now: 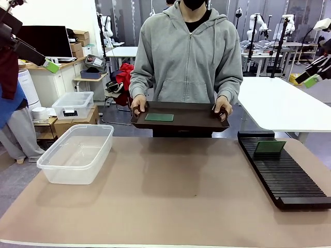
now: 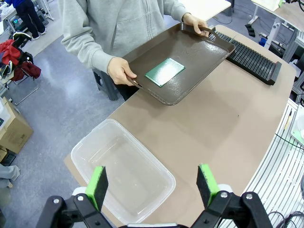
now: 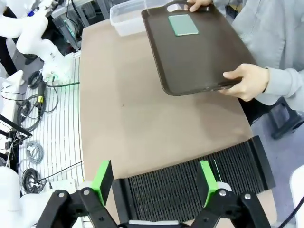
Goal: Sort PCBs into racks and boxes based on the side picked up.
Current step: Pick up the Blank PCB handed by the Human.
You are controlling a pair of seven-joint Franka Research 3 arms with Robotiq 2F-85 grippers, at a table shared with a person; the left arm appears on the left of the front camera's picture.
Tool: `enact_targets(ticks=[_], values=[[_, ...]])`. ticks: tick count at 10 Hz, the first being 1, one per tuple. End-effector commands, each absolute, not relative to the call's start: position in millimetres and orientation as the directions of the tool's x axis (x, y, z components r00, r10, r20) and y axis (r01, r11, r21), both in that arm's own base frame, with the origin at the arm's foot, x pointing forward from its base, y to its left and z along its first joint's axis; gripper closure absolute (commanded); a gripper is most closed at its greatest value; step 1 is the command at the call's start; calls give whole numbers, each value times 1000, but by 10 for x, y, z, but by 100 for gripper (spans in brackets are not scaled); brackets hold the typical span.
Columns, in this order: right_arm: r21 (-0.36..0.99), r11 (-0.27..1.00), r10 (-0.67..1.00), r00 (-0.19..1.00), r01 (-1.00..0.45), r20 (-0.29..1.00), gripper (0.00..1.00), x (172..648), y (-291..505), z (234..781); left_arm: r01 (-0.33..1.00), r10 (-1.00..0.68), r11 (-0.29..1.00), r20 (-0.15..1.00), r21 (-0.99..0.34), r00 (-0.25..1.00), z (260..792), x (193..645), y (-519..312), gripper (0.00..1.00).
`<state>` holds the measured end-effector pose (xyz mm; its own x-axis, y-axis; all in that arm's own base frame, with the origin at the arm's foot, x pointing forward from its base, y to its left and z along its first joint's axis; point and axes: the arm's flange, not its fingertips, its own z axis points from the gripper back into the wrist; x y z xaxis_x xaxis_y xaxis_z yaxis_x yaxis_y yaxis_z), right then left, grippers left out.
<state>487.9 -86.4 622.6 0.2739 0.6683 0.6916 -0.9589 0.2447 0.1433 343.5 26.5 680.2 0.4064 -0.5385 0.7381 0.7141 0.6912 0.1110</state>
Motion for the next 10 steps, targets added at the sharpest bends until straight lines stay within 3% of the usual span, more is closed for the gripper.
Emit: enact_targets(ticks=[1,2,4,10], values=[[42,243,697,205,-969,688,7,4776,-1008,6132,715,-534,690,745,111,400,6784,3437,272,0],[143,245,668,274,-959,692,7,4879,-864,6226,715,-534,690,745,111,400,6784,3437,272,0],[143,245,668,274,-959,692,7,4879,-864,6226,715,-534,690,745,111,400,6784,3437,272,0],[41,314,660,249,-948,708,7,4493,-1177,6394,715,-534,690,745,111,400,6784,3437,272,0]])
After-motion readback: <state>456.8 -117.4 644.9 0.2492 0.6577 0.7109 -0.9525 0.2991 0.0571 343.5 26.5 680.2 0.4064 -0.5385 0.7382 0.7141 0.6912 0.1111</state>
